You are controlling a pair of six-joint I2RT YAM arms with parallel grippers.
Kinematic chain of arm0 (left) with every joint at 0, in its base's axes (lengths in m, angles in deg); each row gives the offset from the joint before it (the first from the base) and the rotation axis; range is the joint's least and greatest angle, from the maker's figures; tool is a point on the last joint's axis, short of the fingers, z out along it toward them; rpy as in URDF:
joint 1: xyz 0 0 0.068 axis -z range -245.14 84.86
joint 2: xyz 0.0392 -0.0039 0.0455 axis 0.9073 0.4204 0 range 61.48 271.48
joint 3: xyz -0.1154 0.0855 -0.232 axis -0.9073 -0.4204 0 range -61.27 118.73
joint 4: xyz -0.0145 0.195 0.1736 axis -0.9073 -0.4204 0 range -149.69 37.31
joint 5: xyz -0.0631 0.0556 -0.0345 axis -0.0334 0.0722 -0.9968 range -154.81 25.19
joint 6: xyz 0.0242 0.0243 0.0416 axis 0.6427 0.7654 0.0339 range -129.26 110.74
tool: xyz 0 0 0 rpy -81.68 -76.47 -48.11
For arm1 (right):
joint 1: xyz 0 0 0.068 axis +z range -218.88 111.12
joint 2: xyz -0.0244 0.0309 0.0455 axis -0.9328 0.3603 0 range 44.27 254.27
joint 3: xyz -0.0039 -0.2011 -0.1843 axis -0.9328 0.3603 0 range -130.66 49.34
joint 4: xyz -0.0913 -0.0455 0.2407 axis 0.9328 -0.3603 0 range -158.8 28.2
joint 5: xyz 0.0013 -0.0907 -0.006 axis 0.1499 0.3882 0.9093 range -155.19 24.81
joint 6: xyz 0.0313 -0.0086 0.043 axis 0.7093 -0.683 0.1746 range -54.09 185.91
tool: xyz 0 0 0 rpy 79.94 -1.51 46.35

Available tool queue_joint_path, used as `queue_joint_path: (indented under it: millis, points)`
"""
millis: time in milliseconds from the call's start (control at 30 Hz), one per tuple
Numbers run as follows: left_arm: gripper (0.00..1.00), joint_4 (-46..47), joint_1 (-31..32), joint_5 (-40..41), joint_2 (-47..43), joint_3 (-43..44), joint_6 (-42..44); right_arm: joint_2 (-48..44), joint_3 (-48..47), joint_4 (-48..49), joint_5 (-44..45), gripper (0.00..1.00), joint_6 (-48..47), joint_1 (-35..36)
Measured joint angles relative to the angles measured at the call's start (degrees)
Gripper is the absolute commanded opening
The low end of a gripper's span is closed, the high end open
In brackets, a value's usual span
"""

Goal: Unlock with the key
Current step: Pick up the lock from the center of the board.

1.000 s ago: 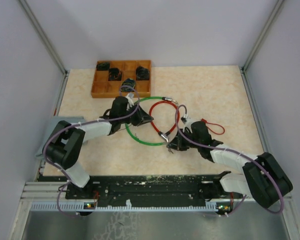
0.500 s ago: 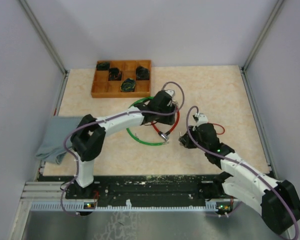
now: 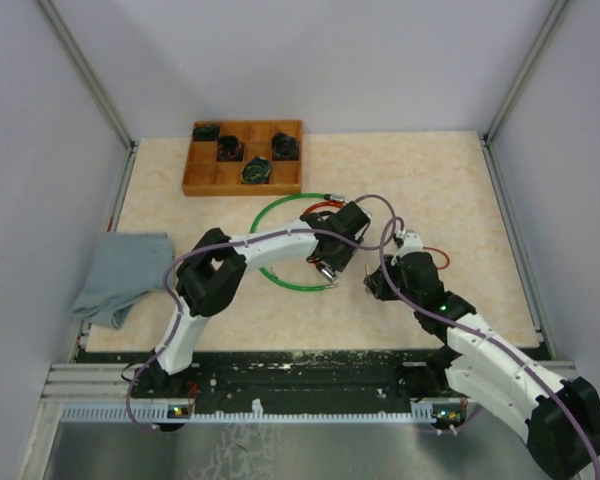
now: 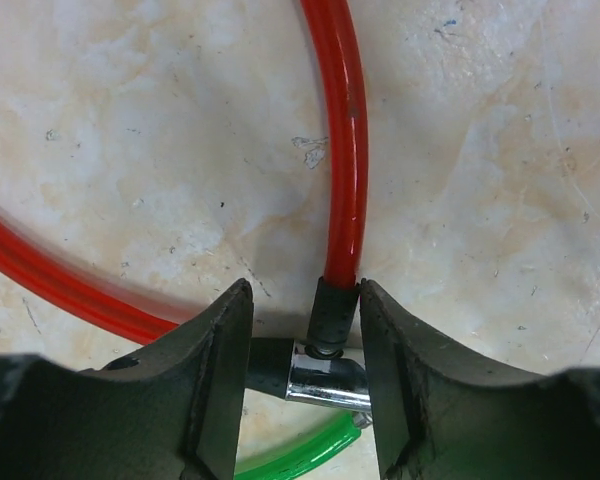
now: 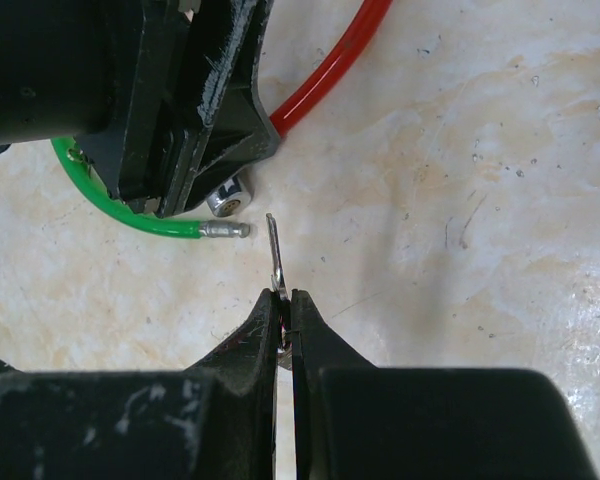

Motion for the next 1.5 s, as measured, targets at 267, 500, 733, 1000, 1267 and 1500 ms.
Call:
queue_joint_path:
  millis: [267, 500, 733, 1000, 1267, 1500]
  points:
    - [0.27, -1.70, 0.85, 0.20, 2.03, 1.97, 1.55, -0.55, 0.28, -0.61, 0.20, 0.00, 0.37, -0.04]
    - [0.00, -1.14, 0.79, 0.26, 2.03, 1.60, 1.09, -0.31, 0.31, 0.31, -2.08, 0.00, 0.35, -0.04]
    - [0.00, 3.74, -0.70, -1.09, -3.80, -7.26, 0.70, 3.54, 0.26, 4.20, -9.99, 0.00, 0.20, -0.04]
    - [0.00, 11.72, -2.08, -2.47, -15.96, -19.96, 0.92, 11.32, -1.97, 7.72, -21.53, 0.00, 2.56, -0.04]
    - [0.00, 24.81, -2.56, -5.05, -29.14, -33.66, 1.14, 16.96, -3.50, 12.87, -29.77, 0.00, 6.01, -0.15]
    - [0.00, 34.62, -3.13, -7.15, -33.73, -41.97, 0.63, 21.49, -3.93, 17.77, -34.97, 0.00, 10.19, -0.15]
